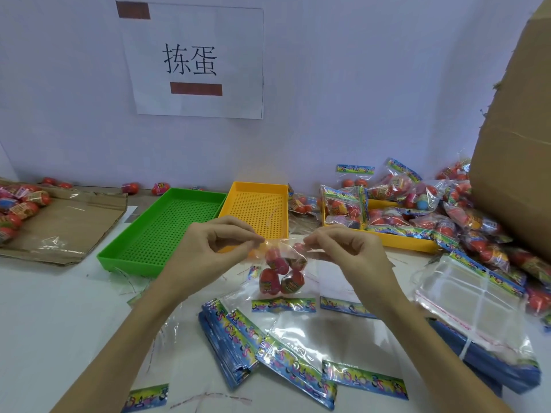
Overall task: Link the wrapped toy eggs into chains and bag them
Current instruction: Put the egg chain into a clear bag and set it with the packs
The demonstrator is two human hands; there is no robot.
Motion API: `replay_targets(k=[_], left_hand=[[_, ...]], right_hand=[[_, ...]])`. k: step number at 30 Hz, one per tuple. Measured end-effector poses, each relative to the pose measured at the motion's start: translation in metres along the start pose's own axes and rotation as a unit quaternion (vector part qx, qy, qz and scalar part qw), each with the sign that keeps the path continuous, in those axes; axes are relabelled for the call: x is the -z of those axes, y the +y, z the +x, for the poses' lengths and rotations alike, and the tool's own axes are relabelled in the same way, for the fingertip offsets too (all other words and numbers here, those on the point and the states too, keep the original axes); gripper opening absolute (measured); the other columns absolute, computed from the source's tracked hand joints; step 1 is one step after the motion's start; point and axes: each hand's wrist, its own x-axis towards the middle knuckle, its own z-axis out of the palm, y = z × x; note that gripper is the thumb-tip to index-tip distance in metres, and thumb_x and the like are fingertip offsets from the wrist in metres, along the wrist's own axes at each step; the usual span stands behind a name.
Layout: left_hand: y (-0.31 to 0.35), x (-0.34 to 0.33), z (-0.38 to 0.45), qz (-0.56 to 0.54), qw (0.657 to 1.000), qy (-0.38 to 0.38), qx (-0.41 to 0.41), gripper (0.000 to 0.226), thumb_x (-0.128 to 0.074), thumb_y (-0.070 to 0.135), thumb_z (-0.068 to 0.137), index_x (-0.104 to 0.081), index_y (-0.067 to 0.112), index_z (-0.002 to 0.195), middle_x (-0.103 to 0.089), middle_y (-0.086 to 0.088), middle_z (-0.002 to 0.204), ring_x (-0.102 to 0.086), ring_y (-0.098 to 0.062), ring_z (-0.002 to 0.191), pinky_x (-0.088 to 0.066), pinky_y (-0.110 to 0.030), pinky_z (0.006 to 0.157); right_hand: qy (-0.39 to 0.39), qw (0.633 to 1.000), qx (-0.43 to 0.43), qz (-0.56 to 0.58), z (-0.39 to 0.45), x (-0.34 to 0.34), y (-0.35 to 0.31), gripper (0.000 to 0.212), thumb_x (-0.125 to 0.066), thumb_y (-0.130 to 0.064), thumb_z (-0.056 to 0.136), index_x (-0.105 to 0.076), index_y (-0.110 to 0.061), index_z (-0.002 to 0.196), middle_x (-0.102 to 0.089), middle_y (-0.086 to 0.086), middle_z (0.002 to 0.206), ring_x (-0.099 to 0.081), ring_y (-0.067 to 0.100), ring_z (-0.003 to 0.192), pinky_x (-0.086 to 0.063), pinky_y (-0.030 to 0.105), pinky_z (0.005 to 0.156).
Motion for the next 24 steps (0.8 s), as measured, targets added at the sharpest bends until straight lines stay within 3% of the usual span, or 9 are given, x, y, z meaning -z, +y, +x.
replay_targets(k=[4,7,14,18,21,24], left_hand=[[-0.002,-0.005,0.001,-0.067,0.996,0.036,0.056,0.014,-0.085,0.017,0.075,-0.085,0.013,0.088,-0.078,-0.002,0.097,-0.076,-0.02,0.092,-0.06,-0.021,0.082],[-0.006,-0.006,0.004,-0.103,0.991,0.037,0.078,0.018,-0.087,0.011,0.072,-0.085,0.011,0.09,-0.079,-0.003,0.1,-0.076,-0.021,0.095,-0.059,-0.02,0.083],[-0.002,-0.006,0.0,-0.109,0.991,-0.017,0.078,0.031,-0.083,0.004,0.085,-0.081,0.024,0.109,-0.076,0.004,0.102,-0.07,-0.014,0.096,-0.056,-0.019,0.086],[0.01,-0.013,-0.001,-0.084,0.993,-0.057,0.065,0.034,-0.078,0.041,0.09,-0.072,0.036,0.122,-0.072,0.009,0.126,-0.067,-0.008,0.113,-0.056,-0.025,0.093],[0.015,-0.028,-0.003,-0.075,0.989,-0.067,0.107,0.024,-0.08,0.045,0.086,-0.079,0.033,0.107,-0.08,0.001,0.101,-0.077,-0.015,0.092,-0.059,-0.022,0.074],[0.012,-0.037,-0.004,-0.087,0.988,0.004,0.129,0.017,-0.081,0.039,0.084,-0.082,0.025,0.093,-0.079,-0.005,0.086,-0.072,-0.02,0.071,-0.058,-0.031,0.07]], right_hand=[[0.022,0.998,-0.002,-0.053,-0.001,-0.007,0.006,0.01,-0.077,-0.011,0.088,-0.081,-0.013,0.097,-0.078,-0.003,0.096,-0.074,0.016,0.094,-0.06,0.028,0.086],[0.017,0.999,-0.011,-0.027,-0.002,-0.008,0.006,0.013,-0.076,-0.005,0.089,-0.079,-0.016,0.096,-0.078,-0.002,0.096,-0.074,0.014,0.096,-0.057,0.021,0.085],[0.034,0.997,-0.023,0.062,-0.004,-0.013,-0.002,0.022,-0.076,-0.003,0.09,-0.073,-0.02,0.104,-0.077,0.005,0.101,-0.072,0.021,0.102,-0.056,0.024,0.09],[-0.036,0.997,-0.015,0.073,-0.007,-0.016,-0.01,0.029,-0.074,-0.003,0.091,-0.07,-0.017,0.116,-0.076,0.009,0.103,-0.072,0.024,0.103,-0.058,0.029,0.09],[-0.057,0.997,0.0,0.06,-0.011,-0.023,-0.011,0.028,-0.074,-0.003,0.091,-0.07,-0.012,0.117,-0.076,0.008,0.105,-0.073,0.023,0.103,-0.058,0.03,0.091],[-0.022,0.999,-0.012,0.048,-0.01,-0.025,-0.012,0.023,-0.072,-0.013,0.094,-0.071,-0.014,0.117,-0.077,0.003,0.108,-0.072,0.019,0.105,-0.057,0.026,0.091]])
